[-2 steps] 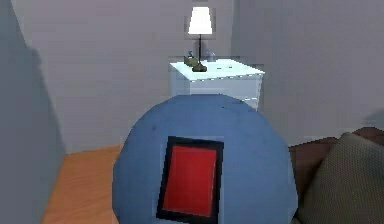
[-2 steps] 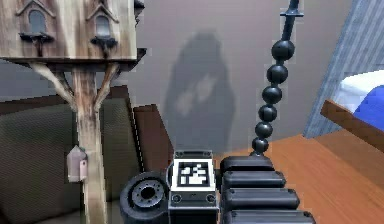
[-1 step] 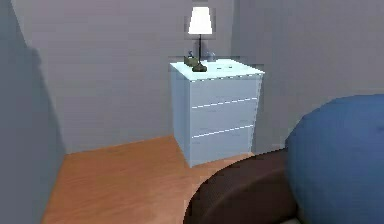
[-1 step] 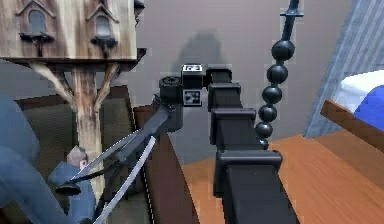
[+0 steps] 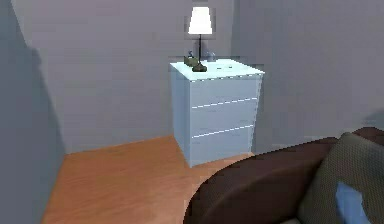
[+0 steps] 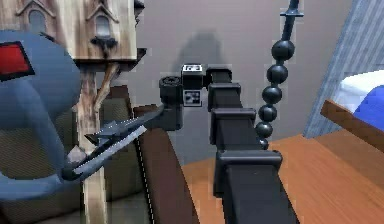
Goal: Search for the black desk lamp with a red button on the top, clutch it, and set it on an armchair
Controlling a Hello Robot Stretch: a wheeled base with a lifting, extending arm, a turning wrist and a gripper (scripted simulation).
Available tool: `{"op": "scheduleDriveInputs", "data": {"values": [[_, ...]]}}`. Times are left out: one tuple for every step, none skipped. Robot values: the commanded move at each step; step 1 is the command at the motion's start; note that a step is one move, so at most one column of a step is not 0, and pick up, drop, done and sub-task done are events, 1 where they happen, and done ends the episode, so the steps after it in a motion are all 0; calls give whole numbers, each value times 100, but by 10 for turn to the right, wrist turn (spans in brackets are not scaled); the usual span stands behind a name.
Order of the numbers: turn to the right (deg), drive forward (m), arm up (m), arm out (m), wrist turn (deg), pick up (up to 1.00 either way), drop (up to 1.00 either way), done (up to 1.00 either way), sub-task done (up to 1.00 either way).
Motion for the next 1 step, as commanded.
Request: {"op": "scheduleDriveInputs", "data": {"values": [[0, 0, -40, 0, 0, 0, 0, 0, 0]]}}
